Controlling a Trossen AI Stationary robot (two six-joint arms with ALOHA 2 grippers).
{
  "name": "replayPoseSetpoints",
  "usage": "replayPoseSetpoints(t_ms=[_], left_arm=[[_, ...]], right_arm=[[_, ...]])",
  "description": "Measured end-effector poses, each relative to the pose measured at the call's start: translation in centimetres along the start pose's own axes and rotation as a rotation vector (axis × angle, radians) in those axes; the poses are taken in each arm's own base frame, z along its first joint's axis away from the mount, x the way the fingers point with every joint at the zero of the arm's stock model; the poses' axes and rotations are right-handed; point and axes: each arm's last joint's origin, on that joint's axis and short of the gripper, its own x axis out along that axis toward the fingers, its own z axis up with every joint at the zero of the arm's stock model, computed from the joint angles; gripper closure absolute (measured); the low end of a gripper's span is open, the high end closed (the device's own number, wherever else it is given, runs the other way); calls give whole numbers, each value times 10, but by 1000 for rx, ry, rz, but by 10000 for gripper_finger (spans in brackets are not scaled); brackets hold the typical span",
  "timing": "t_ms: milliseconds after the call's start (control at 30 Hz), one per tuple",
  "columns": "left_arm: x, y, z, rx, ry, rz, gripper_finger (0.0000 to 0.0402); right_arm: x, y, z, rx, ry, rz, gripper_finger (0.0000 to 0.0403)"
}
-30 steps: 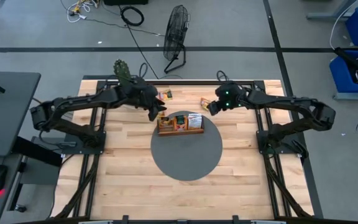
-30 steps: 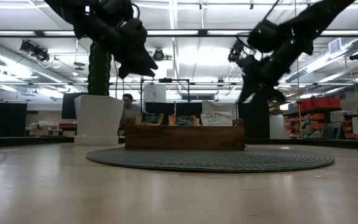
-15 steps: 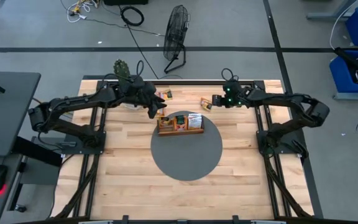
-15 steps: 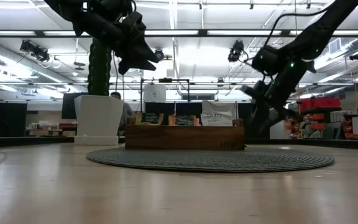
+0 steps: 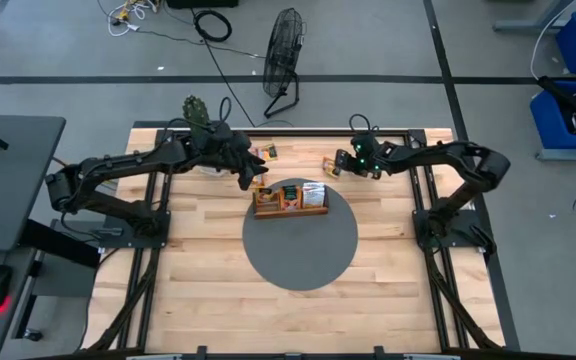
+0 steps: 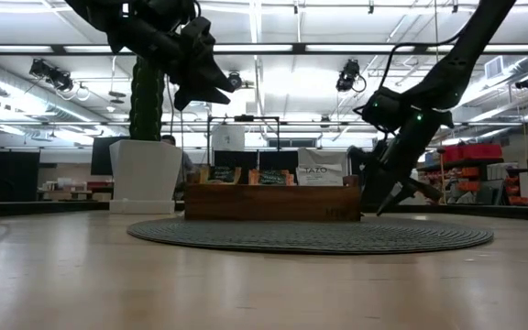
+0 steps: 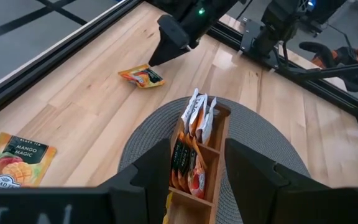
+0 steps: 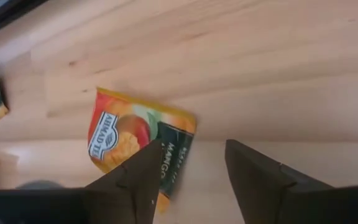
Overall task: Pick & Place Tea
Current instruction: Put the orange tea bag into the left section of the wooden organizer
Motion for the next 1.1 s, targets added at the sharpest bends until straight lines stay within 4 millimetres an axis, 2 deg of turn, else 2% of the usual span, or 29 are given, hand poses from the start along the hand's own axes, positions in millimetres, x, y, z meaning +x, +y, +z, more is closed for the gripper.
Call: replayPoseSetpoints(t_ms=[433,667,967,1100], left_arm=[[0,0,0,-3,0,-1,246],[0,0,0,-2,0,-1,246],[0,0,0,2,0,0,246],[0,0,0,5,-1,0,246]], right_arm=[[7,-1,7,11,-95,-25,225],[8,0,7,-65,-48,8,243],[9,2,5,-17,25,67,256],[9,2,5,-27,30,64,276]])
